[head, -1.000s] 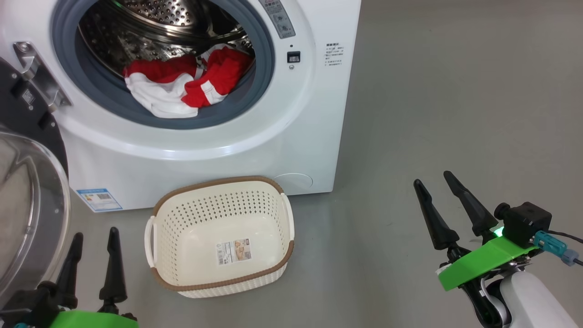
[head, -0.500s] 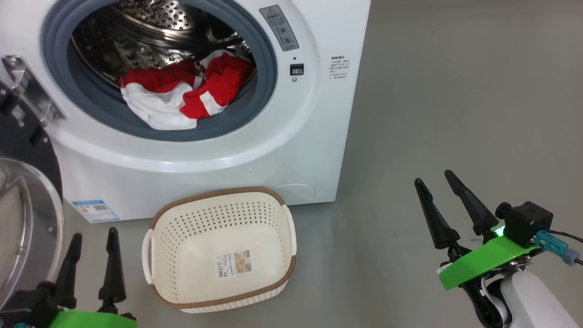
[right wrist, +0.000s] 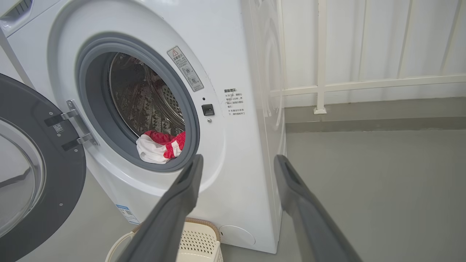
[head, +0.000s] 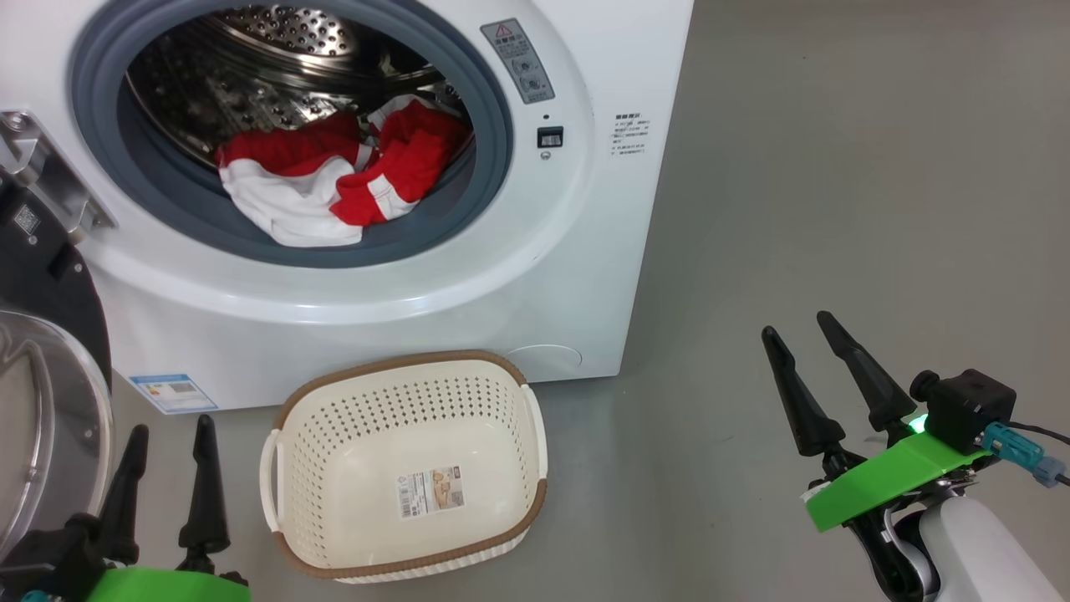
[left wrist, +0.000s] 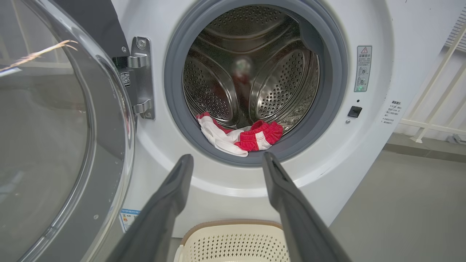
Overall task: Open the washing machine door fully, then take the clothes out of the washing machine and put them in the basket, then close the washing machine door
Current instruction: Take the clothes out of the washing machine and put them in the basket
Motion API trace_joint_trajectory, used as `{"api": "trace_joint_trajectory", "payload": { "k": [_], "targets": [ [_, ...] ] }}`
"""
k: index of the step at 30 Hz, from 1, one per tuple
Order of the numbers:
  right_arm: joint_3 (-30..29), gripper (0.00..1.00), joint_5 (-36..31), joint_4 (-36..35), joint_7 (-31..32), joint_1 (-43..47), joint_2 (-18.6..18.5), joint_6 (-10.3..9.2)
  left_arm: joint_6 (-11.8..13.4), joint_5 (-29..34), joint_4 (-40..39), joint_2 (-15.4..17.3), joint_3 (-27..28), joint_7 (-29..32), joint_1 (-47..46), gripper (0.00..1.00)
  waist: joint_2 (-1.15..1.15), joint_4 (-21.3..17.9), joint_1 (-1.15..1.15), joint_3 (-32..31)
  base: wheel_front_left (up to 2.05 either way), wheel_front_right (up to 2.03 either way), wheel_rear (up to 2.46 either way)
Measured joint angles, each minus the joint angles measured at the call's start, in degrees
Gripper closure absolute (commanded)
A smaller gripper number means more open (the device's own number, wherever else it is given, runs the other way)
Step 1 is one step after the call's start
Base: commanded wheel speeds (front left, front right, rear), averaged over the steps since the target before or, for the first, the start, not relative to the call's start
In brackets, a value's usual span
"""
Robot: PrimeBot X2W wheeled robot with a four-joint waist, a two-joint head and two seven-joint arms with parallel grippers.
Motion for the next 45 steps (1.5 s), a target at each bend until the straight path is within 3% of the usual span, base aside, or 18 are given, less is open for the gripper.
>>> {"api": "trace_joint_trajectory", "payload": {
  "k": [34,45],
  "targets": [
    [-0.1,0.00,-0.3,0.0,0.0,-0.1,0.0,0.00,-0.4,0.4,0.8,-0.4,0.4,0.0,-1.2,0.00,0.00,-0.1,0.00,1.4,0.00,0.00,0.00],
    [-0.5,0.00,-0.7,-1.7,0.0,-2.8,0.1,0.00,-0.4,2.0,2.8,0.4,-1.8,1.4,-10.4,0.00,0.00,-0.4,0.00,6.9,0.00,0.00,0.00]
  ]
}}
